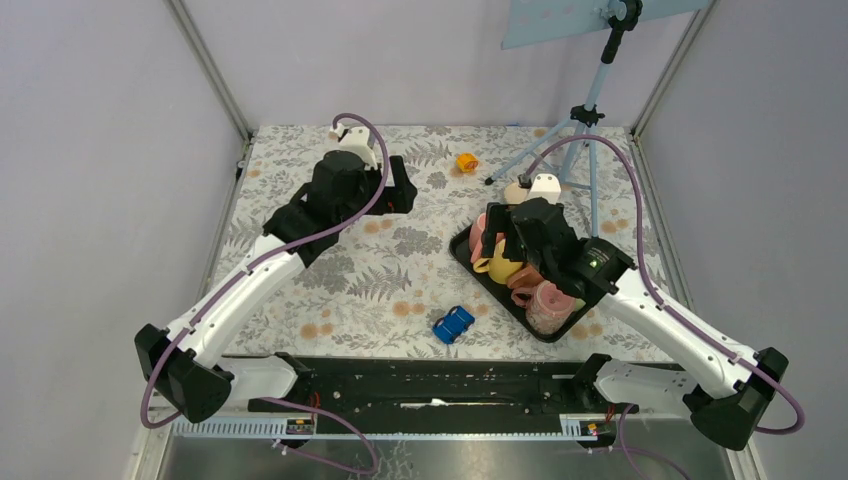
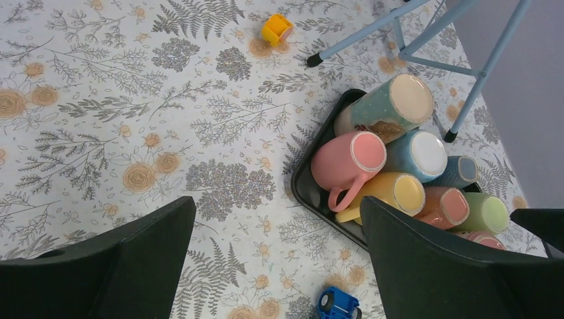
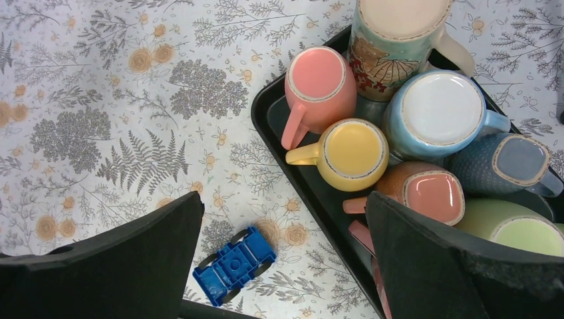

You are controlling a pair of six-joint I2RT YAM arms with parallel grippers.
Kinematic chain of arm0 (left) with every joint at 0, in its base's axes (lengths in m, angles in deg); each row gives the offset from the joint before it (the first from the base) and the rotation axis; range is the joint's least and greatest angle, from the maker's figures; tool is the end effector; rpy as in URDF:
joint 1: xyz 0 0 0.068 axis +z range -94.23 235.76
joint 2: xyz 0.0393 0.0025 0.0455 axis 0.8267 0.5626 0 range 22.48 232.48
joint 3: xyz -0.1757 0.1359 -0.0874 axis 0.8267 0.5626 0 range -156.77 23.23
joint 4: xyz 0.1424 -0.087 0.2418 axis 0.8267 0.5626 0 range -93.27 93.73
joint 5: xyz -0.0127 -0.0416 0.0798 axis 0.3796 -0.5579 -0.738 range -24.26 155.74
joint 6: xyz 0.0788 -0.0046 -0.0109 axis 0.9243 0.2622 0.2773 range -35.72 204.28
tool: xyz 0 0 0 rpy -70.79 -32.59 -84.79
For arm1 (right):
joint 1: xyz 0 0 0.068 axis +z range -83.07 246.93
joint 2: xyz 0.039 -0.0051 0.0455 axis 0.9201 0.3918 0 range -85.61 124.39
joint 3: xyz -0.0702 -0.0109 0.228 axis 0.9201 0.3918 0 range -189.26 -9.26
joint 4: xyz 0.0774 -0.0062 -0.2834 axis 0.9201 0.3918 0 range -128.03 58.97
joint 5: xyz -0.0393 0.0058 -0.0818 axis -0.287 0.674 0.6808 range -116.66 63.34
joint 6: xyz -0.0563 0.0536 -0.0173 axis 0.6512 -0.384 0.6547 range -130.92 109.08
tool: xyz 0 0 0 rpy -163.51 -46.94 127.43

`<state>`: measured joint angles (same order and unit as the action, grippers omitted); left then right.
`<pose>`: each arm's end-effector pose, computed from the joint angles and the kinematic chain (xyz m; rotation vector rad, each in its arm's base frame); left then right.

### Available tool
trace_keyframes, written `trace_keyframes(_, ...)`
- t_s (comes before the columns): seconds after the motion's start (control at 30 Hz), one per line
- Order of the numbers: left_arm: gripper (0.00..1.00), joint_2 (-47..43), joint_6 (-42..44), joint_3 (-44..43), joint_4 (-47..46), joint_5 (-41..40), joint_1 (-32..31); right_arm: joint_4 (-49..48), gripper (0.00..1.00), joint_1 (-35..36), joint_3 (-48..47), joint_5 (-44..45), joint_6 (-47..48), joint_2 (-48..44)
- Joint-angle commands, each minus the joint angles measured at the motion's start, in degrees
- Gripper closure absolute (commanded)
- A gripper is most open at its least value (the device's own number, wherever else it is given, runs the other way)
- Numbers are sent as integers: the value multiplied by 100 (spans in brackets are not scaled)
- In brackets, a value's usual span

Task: Turn the mug right side up
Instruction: Turn over the cup on the tray.

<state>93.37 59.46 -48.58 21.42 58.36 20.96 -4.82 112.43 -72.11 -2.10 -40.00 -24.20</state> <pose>0.2952 -0.1945 0.3367 0.0911 2.0212 -0.5425 0.2337 0.1969 0.3094 -0.0472 2.0874 0.3402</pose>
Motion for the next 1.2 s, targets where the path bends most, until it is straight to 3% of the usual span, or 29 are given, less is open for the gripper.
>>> trace_keyframes(0.0, 1, -86, 81, -247, 54, -189, 10, 10, 0, 46, -301, 230, 85, 5)
trace_keyframes(0.33, 1, -430, 231, 185, 70, 148, 16, 229, 0, 39, -360, 344, -170, 27)
trace_keyframes(0.63, 1, -515, 275, 777, -584, 1040, -18, 795, 0, 42, -417, 576, -520, -58)
trace_keyframes(1.17, 1, 1085, 912, 1150, -2620, 1907, -1069, 1012, 0, 43, -517, 1029, -466, -731)
